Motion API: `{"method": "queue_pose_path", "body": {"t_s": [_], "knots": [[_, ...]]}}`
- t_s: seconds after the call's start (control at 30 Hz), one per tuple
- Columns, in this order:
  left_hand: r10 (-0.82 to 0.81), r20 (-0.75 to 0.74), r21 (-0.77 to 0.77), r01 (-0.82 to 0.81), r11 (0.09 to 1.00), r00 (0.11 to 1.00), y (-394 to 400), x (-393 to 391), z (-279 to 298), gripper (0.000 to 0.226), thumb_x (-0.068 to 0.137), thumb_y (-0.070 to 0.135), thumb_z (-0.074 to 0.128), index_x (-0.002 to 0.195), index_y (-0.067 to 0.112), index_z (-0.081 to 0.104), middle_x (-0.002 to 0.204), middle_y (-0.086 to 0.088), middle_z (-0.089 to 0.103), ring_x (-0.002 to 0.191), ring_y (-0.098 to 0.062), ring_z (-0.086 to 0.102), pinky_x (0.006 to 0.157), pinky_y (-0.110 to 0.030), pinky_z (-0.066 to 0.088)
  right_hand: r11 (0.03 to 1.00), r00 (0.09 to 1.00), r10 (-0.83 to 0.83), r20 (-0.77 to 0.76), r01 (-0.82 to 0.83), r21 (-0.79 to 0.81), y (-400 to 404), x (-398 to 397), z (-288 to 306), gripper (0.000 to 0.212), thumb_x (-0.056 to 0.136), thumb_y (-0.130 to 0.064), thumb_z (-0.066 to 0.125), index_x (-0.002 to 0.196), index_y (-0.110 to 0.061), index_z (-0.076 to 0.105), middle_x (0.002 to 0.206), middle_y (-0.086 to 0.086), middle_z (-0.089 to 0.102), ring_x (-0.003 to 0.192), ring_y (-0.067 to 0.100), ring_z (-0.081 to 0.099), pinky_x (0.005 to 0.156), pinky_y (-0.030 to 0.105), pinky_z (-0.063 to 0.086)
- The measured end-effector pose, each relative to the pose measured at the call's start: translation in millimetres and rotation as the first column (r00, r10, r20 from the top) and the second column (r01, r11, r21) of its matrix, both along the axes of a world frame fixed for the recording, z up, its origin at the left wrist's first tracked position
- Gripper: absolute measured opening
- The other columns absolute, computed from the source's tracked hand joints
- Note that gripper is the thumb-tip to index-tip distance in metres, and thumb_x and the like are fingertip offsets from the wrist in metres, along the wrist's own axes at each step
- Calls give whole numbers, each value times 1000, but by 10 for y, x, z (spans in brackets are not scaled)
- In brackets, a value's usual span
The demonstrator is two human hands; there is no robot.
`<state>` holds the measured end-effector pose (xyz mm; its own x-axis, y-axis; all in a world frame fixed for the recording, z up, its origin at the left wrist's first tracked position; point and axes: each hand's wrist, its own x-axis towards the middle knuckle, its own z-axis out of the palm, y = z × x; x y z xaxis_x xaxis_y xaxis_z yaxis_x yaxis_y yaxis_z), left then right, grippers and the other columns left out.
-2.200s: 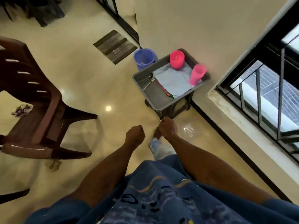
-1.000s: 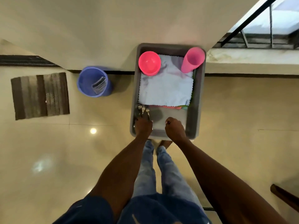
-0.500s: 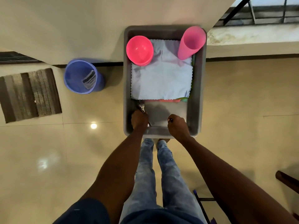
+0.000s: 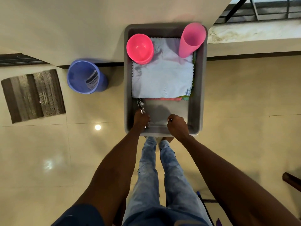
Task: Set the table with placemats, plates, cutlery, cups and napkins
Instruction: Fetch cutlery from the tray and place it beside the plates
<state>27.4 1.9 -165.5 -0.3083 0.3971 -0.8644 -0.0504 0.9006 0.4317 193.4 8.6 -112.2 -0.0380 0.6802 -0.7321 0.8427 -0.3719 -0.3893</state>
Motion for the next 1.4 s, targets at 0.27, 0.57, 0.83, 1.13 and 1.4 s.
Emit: {"method": "queue_pose_path", "body": {"t_s": [0.27, 0.57, 0.83, 1.13, 1.4], "knots": [[29, 108, -14, -28, 1000, 994, -61, 108, 541, 24, 102, 18, 38, 88, 15, 57, 60, 2, 43, 40, -5, 37, 46, -22, 28, 995, 996, -75, -41, 77, 56, 6, -43, 420, 24, 92, -9, 48, 107, -7, 66, 101, 12, 68, 88, 27, 63, 73, 33, 52], [-145, 311, 145, 104, 984, 939, -301, 382, 1621, 21, 102, 16, 40, 97, 9, 58, 61, 1, 49, 49, -10, 42, 46, -23, 35, 906, 909, -392, -139, 408, 110, -229, 86, 1165, 22, 85, -7, 49, 91, -6, 70, 91, 12, 72, 84, 29, 67, 74, 43, 57], [-504, 491, 312, 397, 863, 711, -181, 578, 2152, 14, 100, 5, 46, 94, 4, 59, 75, -11, 63, 65, -21, 62, 59, -29, 53, 513, 545, -800, -249, 838, 188, -873, 303, 1615, 19, 87, -10, 51, 80, -4, 68, 74, 14, 68, 67, 31, 64, 57, 41, 50], [-756, 541, 367, 705, 607, 369, -516, 1046, 2199, 9, 94, -8, 49, 100, -3, 55, 92, -22, 64, 75, -28, 71, 74, -39, 61, -157, -100, -904, -416, 982, 106, -1892, 100, 1864, 16, 87, -4, 50, 77, -5, 64, 66, 10, 62, 49, 20, 54, 38, 18, 34], [-810, 544, 319, 839, 442, 220, -1379, 1782, 2380, 12, 90, -9, 53, 88, -3, 63, 73, -14, 63, 64, -25, 66, 65, -37, 58, -515, -395, -741, -543, 853, 82, -2891, 307, 2109, 16, 88, -5, 52, 78, -11, 63, 64, 4, 61, 49, 16, 52, 46, 24, 35]]}}
